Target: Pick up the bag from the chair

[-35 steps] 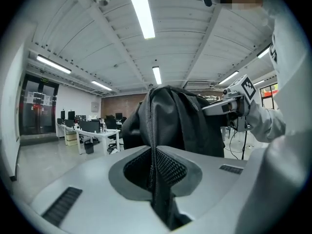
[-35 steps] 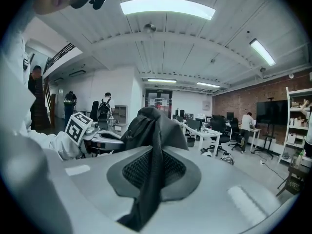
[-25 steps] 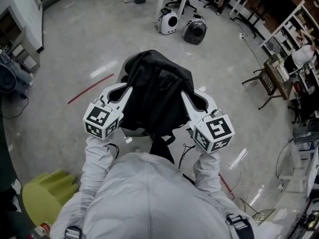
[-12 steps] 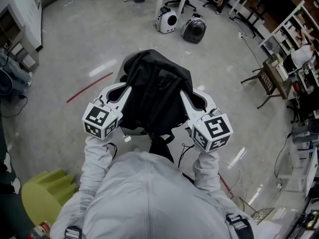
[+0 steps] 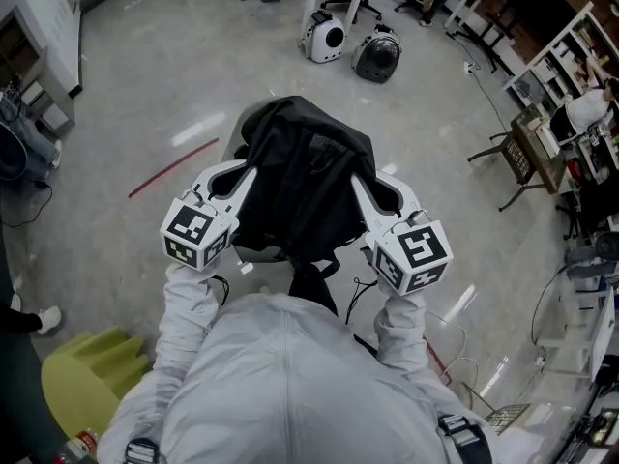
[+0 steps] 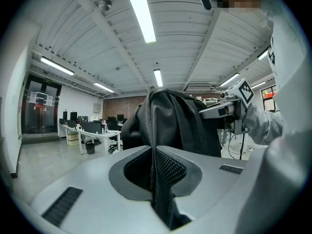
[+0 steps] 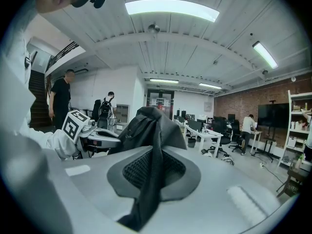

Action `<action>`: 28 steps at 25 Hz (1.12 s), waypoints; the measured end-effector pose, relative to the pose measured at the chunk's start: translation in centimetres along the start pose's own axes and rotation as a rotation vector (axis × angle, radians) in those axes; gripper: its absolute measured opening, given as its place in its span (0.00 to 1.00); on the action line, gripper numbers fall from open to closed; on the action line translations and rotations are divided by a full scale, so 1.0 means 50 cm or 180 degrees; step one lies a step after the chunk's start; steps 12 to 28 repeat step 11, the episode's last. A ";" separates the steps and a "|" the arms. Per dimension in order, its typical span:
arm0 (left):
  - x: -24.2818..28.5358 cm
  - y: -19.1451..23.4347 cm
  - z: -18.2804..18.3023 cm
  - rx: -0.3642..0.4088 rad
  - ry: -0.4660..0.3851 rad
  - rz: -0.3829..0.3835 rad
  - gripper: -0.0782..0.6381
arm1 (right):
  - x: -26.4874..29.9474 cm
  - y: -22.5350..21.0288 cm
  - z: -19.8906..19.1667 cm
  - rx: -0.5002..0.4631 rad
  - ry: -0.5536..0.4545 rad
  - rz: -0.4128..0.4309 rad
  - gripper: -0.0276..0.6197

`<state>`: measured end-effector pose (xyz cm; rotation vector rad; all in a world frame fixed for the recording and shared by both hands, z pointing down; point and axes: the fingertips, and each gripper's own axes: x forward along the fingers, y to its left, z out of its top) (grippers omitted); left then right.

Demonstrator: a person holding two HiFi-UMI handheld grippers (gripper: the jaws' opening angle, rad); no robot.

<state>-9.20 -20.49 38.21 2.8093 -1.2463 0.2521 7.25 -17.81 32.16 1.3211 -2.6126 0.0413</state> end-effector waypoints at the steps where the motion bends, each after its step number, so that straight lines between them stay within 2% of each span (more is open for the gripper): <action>1: 0.001 0.000 -0.001 -0.0003 0.0001 0.0000 0.15 | 0.001 -0.001 0.000 0.0001 0.0002 0.0003 0.10; 28: 0.009 0.016 -0.022 -0.0058 0.0048 0.0020 0.15 | 0.027 -0.005 -0.017 0.0019 0.0052 0.0040 0.10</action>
